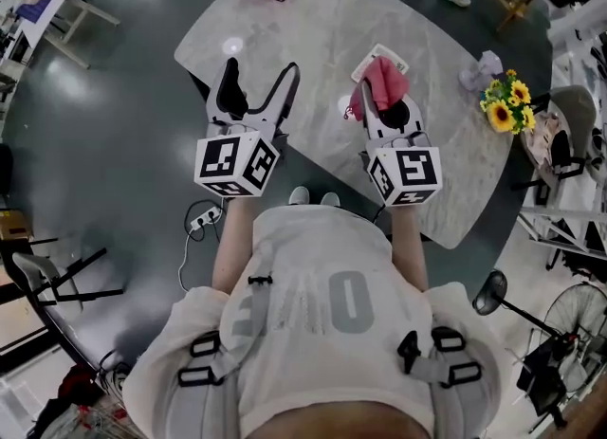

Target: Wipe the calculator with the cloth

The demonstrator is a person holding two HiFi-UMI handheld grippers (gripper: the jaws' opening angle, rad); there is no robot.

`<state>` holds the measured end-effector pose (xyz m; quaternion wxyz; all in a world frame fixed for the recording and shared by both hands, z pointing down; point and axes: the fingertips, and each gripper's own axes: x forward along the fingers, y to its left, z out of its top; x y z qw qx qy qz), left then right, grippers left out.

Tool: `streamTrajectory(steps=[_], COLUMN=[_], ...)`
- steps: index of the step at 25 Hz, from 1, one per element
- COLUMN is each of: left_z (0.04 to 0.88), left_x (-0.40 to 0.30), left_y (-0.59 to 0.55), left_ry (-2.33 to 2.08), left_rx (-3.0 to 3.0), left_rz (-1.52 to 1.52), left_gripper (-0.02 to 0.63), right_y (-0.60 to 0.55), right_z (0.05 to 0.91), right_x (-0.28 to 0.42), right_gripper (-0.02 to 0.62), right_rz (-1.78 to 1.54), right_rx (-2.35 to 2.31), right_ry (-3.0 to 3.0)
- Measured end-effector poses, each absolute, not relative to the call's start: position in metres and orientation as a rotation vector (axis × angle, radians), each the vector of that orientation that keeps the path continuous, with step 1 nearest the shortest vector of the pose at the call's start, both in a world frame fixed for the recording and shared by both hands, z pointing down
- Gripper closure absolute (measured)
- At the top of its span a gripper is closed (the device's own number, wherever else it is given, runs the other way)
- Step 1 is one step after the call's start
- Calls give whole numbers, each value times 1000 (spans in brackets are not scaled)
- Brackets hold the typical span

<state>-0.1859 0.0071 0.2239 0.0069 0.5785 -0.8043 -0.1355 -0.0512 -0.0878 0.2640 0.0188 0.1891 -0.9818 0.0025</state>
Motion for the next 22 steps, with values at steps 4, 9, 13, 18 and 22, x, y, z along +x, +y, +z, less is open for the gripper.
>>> streamTrajectory(steps=[4,9,13,18,22], left_z=[228,248,264,258,271], left_x=[-177,-168,-161,-165,-177], left_y=[-3,-22,-59,-106,-135], left_ry=[-2518,-2464,-2364,-2270,-2185], left_rx=[1813,1835,1902,2011,2047], left_rz=[-422,-404,-322,-324,-288], left_gripper=[187,187,187,187,187], right_y=[-99,-120,-134,-166,-174], right_z=[269,275,284,287,293], right_x=[-42,-34,-9,19,37], right_gripper=[540,540,540,540,540], right_rz=[12,-7,21,47,68], right_rx=[584,652,780,1000,1158], right_ry=[-3051,-3041,-2994,-2921,-2845])
